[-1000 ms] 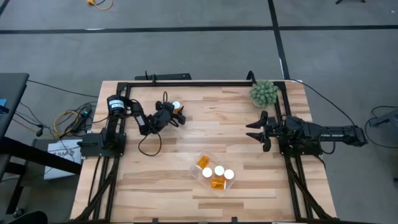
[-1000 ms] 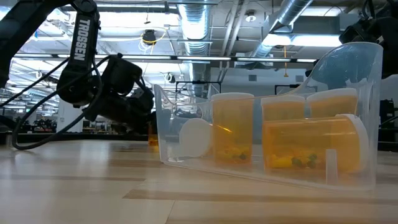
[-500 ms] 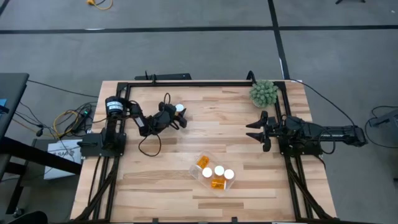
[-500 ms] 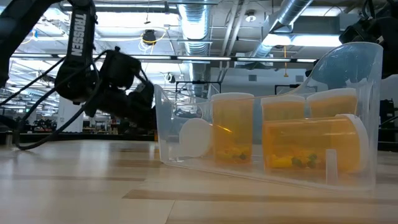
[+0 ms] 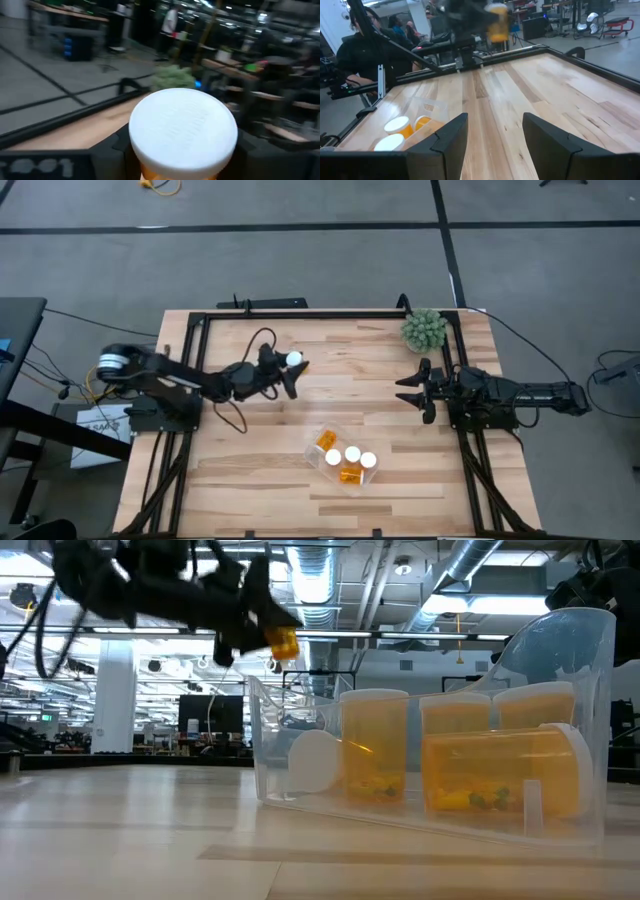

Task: Pick and place pill bottles into a basket
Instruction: Put the orange pill bottle into the transparent container

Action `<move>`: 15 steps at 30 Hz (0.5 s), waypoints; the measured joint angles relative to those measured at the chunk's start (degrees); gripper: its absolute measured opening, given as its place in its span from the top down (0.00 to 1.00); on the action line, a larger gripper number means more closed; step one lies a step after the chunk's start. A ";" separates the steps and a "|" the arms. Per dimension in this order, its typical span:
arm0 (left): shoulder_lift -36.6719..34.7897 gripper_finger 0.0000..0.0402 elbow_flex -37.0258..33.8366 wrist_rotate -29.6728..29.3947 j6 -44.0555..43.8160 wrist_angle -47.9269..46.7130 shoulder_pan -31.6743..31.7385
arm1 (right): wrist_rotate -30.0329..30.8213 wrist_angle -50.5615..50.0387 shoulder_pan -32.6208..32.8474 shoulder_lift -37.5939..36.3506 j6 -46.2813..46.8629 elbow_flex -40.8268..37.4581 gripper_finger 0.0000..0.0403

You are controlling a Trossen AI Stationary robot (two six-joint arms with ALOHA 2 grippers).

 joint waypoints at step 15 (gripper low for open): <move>-9.23 0.59 9.24 4.23 -5.12 -17.52 -14.12 | 0.00 0.00 0.01 -0.02 0.00 0.01 0.55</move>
